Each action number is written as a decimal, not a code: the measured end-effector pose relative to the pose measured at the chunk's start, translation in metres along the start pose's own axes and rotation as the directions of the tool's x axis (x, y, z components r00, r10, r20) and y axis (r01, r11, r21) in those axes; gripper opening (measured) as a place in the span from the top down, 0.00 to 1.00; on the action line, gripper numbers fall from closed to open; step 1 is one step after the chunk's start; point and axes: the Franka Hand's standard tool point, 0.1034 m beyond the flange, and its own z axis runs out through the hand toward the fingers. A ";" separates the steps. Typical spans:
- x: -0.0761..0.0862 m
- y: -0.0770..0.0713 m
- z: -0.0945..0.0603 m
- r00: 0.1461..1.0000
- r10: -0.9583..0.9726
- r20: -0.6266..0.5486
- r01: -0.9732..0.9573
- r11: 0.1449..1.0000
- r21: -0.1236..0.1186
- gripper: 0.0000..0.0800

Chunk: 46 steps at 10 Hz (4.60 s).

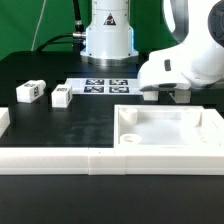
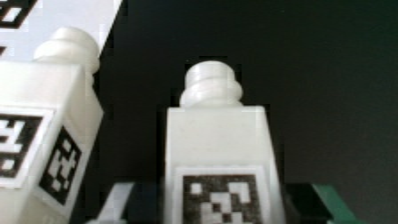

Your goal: Assemble one leg

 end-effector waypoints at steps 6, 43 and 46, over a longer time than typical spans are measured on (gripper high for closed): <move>-0.045 0.002 -0.053 1.000 -0.007 -0.012 0.007 1.000 -0.022 0.64; 0.089 0.034 -0.258 0.084 -0.158 -0.984 0.098 0.984 -0.150 0.64; 0.091 0.024 -0.240 0.064 -0.165 -0.984 0.100 0.982 -0.159 0.64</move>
Offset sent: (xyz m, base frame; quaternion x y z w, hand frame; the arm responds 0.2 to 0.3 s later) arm 0.0090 -0.0042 0.0630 -0.0027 -0.0453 -0.0025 0.9990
